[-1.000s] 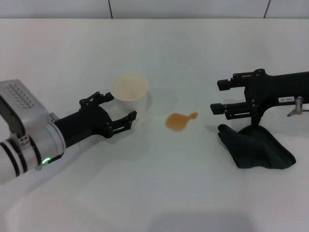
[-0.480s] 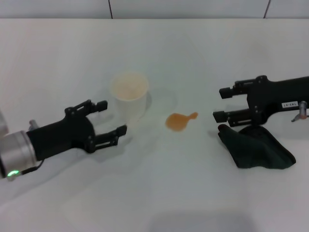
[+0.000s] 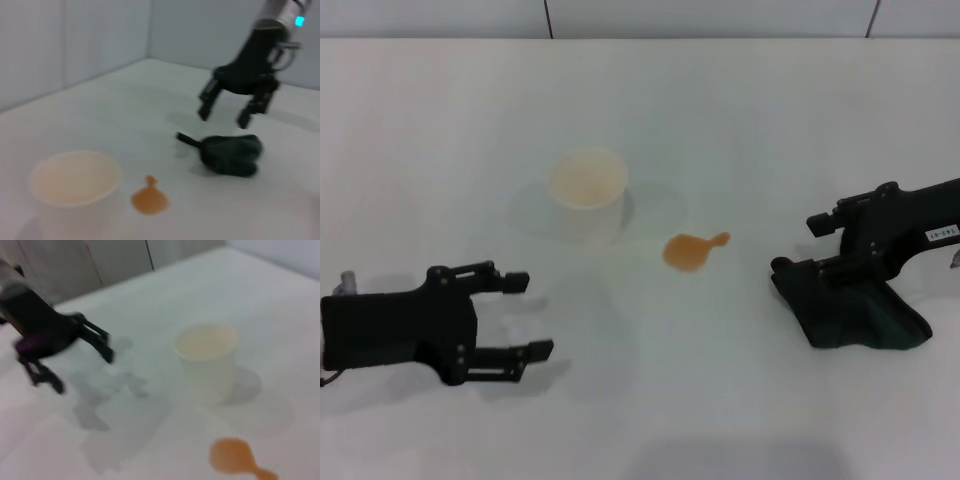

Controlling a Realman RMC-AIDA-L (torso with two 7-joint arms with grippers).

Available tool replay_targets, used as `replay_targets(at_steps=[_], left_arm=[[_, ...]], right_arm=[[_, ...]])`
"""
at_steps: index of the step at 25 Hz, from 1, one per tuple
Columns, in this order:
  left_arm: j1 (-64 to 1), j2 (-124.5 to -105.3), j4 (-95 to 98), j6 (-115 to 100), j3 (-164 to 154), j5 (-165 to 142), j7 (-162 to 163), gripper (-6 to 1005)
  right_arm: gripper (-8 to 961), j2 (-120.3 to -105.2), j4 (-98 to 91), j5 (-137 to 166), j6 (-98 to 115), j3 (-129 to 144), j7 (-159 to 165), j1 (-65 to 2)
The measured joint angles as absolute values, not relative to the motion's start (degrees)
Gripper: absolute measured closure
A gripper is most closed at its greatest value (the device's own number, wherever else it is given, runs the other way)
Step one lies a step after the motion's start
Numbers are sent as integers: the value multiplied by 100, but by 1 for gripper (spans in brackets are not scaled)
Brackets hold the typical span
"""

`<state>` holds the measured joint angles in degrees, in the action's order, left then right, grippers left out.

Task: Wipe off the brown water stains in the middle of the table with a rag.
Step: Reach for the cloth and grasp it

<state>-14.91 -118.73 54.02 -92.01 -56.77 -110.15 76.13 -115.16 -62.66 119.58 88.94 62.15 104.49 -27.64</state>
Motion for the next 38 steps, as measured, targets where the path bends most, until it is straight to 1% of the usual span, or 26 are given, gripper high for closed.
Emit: replay_targets(at_steps=[4, 11, 31, 33, 38], left_arm=[[-1483, -11872, 5764, -9477, -5675, -11199, 7766, 154], [-1518, -11912, 5797, -9514, -5700, -11165, 7529, 158], [-1602, -11926, 5679, -9403, -5712, -10996, 7272, 158], [-1604, -11926, 5675, -9393, -5713, -10994, 7260, 158], [-1602, -11926, 5670, -9336, -5713, -10994, 7256, 157]], right_arm=[[245, -11510, -6478, 12402, 8901, 6393, 10922, -2864], [245, -11522, -6699, 13189, 8892, 6746, 11561, -2966], [250, -11541, -6377, 13188, 8446, 7254, 11346, -2980], [326, -11541, -6365, 13191, 8392, 7335, 11303, -2980], [473, -11540, -6334, 13187, 8236, 7382, 11207, -2962]])
